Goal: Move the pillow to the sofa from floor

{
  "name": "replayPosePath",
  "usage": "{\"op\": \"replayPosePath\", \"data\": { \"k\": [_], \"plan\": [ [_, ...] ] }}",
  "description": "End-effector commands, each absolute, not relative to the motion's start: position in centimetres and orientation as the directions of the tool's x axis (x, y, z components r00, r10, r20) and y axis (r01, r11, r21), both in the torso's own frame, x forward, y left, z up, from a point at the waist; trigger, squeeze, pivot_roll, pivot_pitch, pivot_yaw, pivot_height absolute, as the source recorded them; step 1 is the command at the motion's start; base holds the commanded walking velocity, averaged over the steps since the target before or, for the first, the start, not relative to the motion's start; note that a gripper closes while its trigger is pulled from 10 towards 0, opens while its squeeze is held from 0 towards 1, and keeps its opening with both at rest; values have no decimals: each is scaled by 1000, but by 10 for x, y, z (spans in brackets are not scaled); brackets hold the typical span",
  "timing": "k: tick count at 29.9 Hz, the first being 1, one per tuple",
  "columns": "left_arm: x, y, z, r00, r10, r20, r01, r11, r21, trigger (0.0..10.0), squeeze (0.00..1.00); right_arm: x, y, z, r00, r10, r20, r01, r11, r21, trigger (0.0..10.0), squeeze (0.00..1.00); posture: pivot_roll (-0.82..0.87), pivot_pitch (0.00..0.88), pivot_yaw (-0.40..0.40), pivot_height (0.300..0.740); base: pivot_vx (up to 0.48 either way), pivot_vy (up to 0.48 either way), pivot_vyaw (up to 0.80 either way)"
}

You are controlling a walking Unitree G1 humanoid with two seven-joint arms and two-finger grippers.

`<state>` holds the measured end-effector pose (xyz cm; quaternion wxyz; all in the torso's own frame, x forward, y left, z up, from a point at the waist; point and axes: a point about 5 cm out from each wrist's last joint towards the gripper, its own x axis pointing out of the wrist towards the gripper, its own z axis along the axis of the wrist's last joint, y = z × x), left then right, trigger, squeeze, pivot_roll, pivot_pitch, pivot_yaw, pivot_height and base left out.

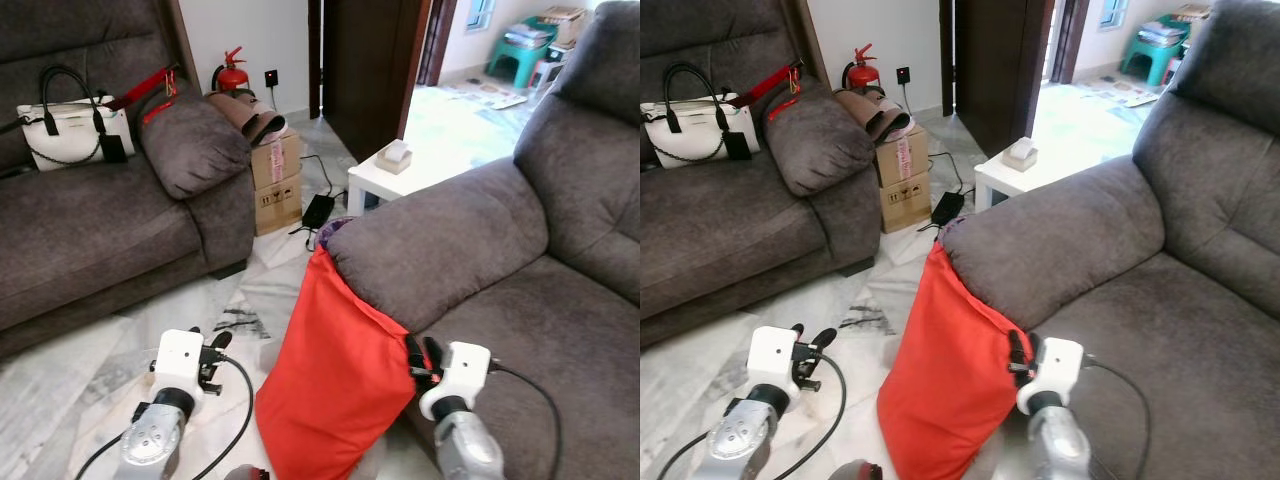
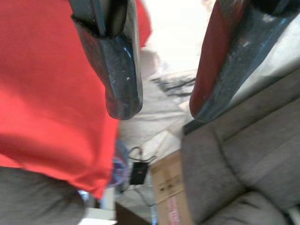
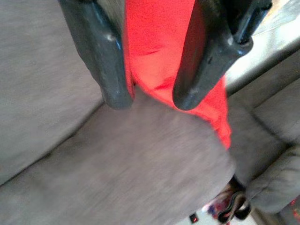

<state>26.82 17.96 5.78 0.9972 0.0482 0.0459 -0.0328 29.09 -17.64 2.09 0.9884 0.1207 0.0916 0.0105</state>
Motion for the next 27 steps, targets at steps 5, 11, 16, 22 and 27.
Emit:
{"op": "replayPosePath", "data": {
  "k": [5, 11, 16, 22, 27],
  "plan": [
    [266, 187, 58, 994, -44, -100, 54, 994, 95, 10000, 0, 290, -174, 18, 981, 15, -193, 35, 967, 251, 10000, 0, 90, 89, 17, 623, 0, 0, 0],
    [267, 186, 58, 994, -49, -96, 58, 994, 97, 10000, 0, 289, -176, 14, 975, -6, -223, 70, 957, 281, 10000, 0, 91, 92, 19, 623, 122, 0, -244],
    [267, 187, 59, 994, -50, -94, 60, 993, 98, 10000, 0, 289, -175, 15, 978, -2, -210, 60, 961, 270, 10000, 0, 91, 91, 19, 623, 250, 0, -406],
    [267, 186, 60, 994, -54, -92, 63, 993, 96, 10000, 0, 289, -174, 15, 976, 2, -216, 55, 964, 261, 10000, 0, 91, 93, 19, 623, 252, 0, 0],
    [265, 188, 57, 994, -41, -104, 52, 992, 112, 10000, 0, 290, -172, 14, 975, 16, -222, 44, 964, 262, 10000, 0, 93, 93, 19, 623, 100, 0, 0]
  ]
}}
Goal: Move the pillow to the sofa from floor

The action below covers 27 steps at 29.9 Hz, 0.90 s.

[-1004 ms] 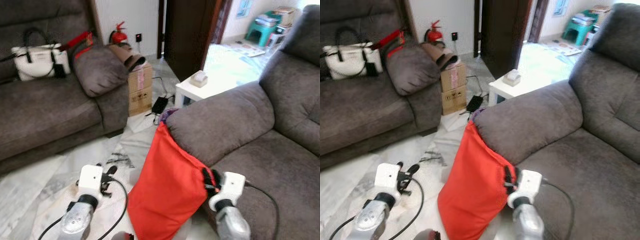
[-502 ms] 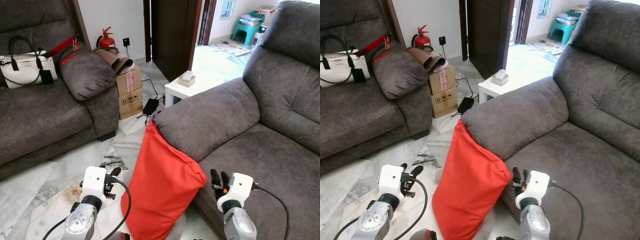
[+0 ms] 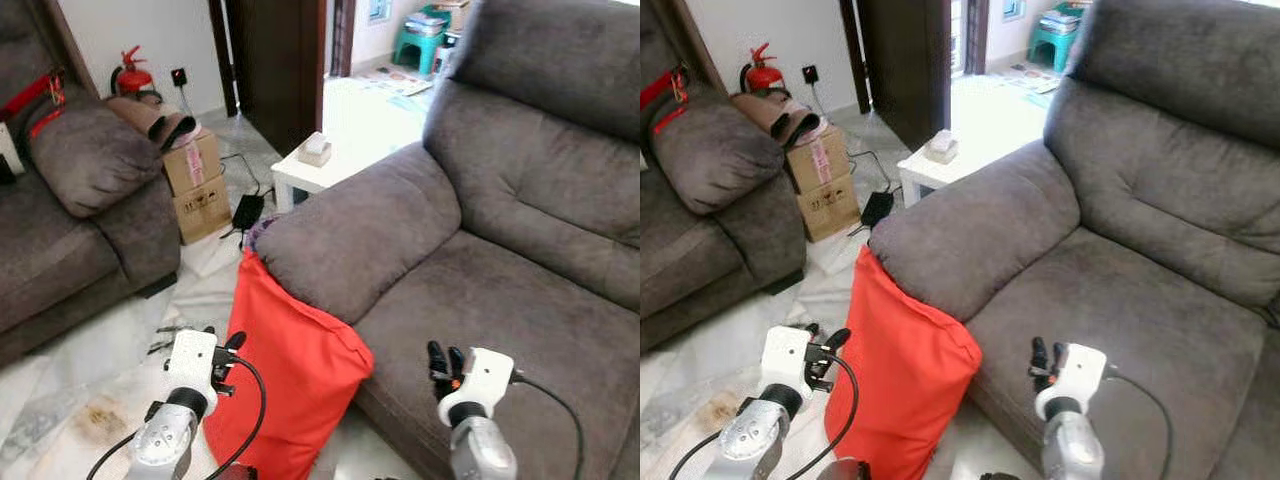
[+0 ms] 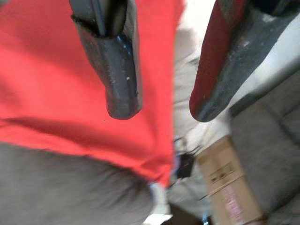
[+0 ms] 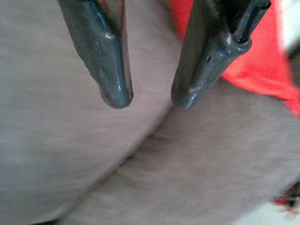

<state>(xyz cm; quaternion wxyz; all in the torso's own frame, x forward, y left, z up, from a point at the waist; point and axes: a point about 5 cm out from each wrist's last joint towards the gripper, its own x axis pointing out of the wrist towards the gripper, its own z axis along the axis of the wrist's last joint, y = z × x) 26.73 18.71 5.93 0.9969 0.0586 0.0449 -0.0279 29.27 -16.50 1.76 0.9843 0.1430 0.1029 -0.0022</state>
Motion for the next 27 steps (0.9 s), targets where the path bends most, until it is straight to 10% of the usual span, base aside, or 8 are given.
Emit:
{"op": "replayPosePath", "data": {
  "k": [1, 15, 17, 27],
  "plan": [
    [265, 189, 54, 993, -31, -117, 45, 992, 114, 10000, 0, 290, -172, 14, 974, 24, -227, 37, 965, 259, 10000, 0, 93, 93, 19, 623, 0, 0, 0],
    [224, 232, -30, 802, 217, -557, -104, 968, 227, 10000, 0, 294, -163, 13, 955, 149, -255, -80, 961, 264, 10000, 0, 92, 101, 22, 623, 0, 0, 0],
    [222, 235, -33, 786, 230, -574, -108, 965, 240, 10000, 0, 296, -158, 14, 948, 196, -250, -125, 953, 275, 10000, 1000, 96, 104, 22, 623, 0, 0, 0],
    [225, 230, -32, 817, 220, -532, -86, 960, 265, 10000, 0, 296, -126, 10, 853, 415, -316, -360, 907, 218, 10000, 1000, 115, 125, 14, 623, 0, 0, 0]
  ]
}}
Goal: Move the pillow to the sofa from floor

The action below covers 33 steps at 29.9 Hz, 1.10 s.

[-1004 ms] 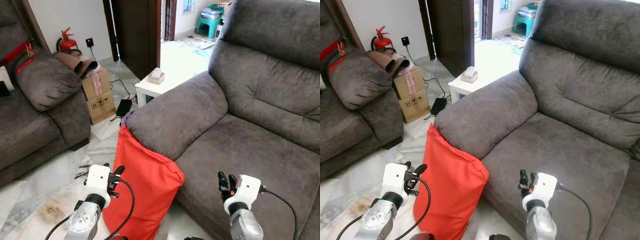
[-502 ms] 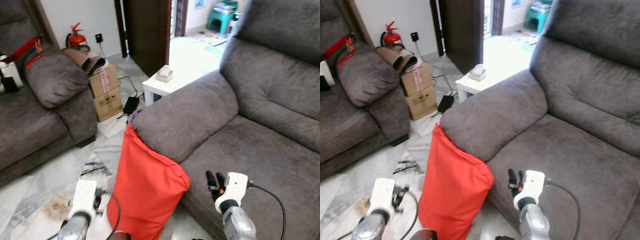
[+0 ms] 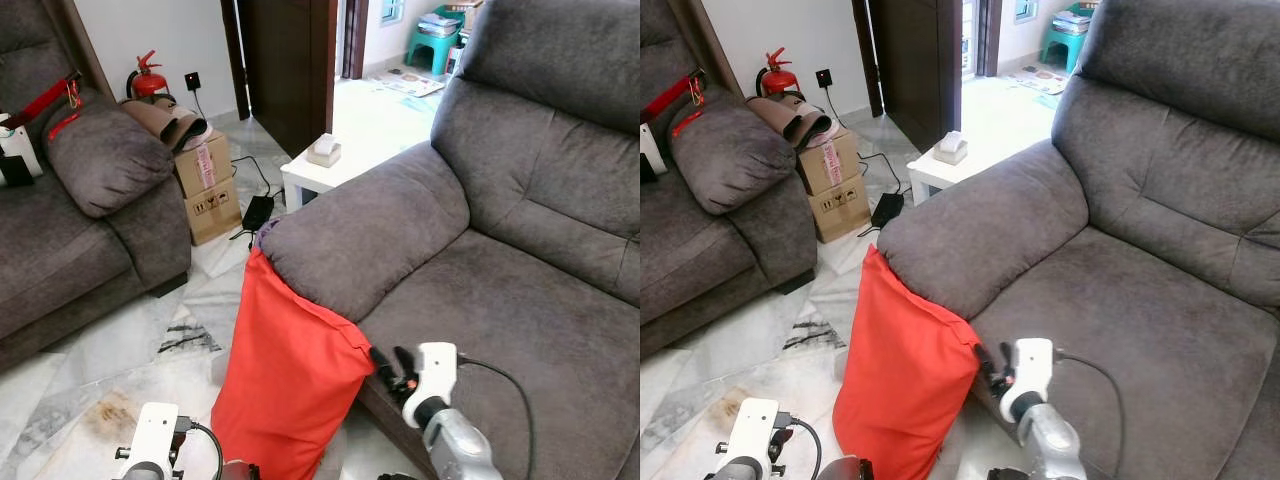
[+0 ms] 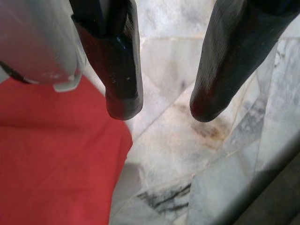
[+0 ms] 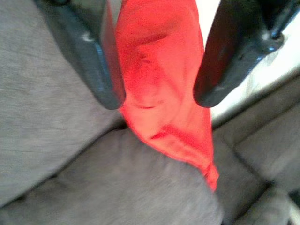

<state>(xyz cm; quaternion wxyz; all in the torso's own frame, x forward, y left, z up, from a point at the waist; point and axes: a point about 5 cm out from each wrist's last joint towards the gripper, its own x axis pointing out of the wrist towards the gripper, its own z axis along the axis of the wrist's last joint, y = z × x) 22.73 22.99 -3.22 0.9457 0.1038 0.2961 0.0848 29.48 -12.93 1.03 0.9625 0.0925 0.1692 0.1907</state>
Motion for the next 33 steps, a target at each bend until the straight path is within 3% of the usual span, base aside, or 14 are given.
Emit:
{"op": "replayPosePath", "data": {
  "k": [1, 14, 15, 16, 33],
  "plan": [
    [225, 230, -32, 817, 220, -532, -86, 960, 265, 10000, 0, 296, -126, 10, 853, 415, -316, -360, 907, 218, 10000, 1000, 115, 125, 14, 623, 0, 0, 0],
    [235, 222, -3, 913, 147, -380, -4, 936, 352, 10000, 0, 314, -120, 22, 891, 315, -328, -272, 947, 171, 10000, 1000, 192, 187, 10, 623, 0, 0, 0],
    [234, 223, -1, 916, 147, -374, -6, 936, 352, 10000, 0, 314, -120, 22, 891, 312, -331, -271, 949, 165, 10000, 416, 197, 193, 12, 623, 0, 0, 0],
    [232, 224, 1, 919, 147, -365, -10, 936, 352, 10000, 0, 315, -119, 22, 891, 308, -333, -269, 950, 158, 10000, 0, 201, 196, 14, 623, 0, 0, 0],
    [210, 220, 24, 935, 119, -333, 13, 929, 370, 10000, 0, 315, -111, 22, 893, 307, -329, -259, 949, 181, 10000, 0, 269, 235, 36, 623, 0, 0, 0]
  ]
}}
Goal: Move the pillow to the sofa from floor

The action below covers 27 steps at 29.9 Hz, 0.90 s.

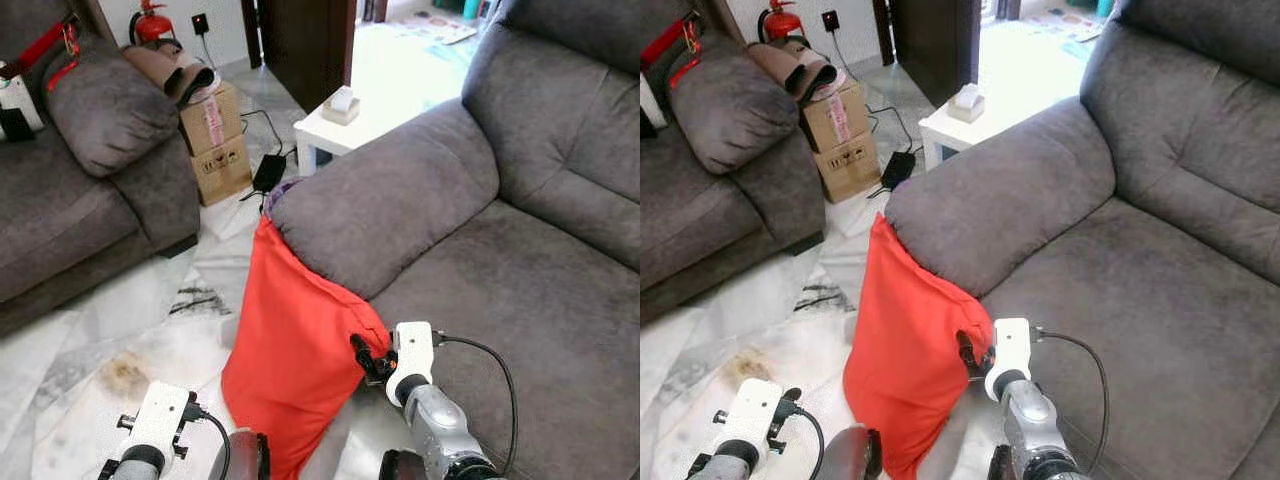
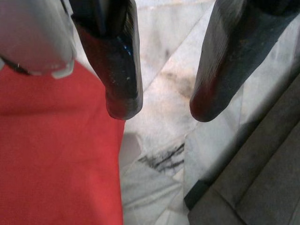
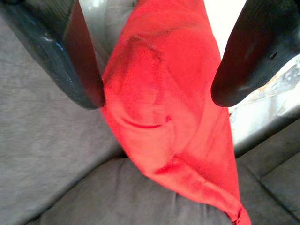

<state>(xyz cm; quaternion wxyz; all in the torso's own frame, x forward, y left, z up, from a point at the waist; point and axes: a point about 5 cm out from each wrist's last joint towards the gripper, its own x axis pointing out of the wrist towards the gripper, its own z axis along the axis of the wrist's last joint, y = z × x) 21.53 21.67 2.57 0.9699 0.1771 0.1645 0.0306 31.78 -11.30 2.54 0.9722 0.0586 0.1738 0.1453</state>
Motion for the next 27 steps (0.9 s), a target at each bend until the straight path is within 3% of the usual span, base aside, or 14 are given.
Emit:
{"op": "replayPosePath", "data": {
  "k": [1, 23, 24, 27],
  "plan": [
    [209, 219, 25, 936, 119, -332, 13, 928, 371, 10000, 0, 315, -110, 23, 892, 312, -327, -265, 947, 181, 10000, 0, 274, 239, 36, 623, 0, 0, 0],
    [203, 209, 64, 958, 114, -262, -7, 925, 380, 10000, 0, 322, -107, 29, 896, 302, -326, -262, 951, 161, 10000, 0, 341, 318, 28, 623, 0, 0, 0],
    [203, 208, 67, 960, 114, -256, -9, 925, 379, 10000, 0, 323, -107, 30, 899, 295, -325, -252, 953, 169, 0, 0, 344, 322, 26, 623, 0, 0, 0],
    [202, 207, 70, 960, 115, -255, -10, 926, 378, 10000, 0, 324, -106, 31, 901, 292, -322, -247, 953, 174, 0, 0, 346, 323, 25, 623, 0, 0, 0]
  ]
}}
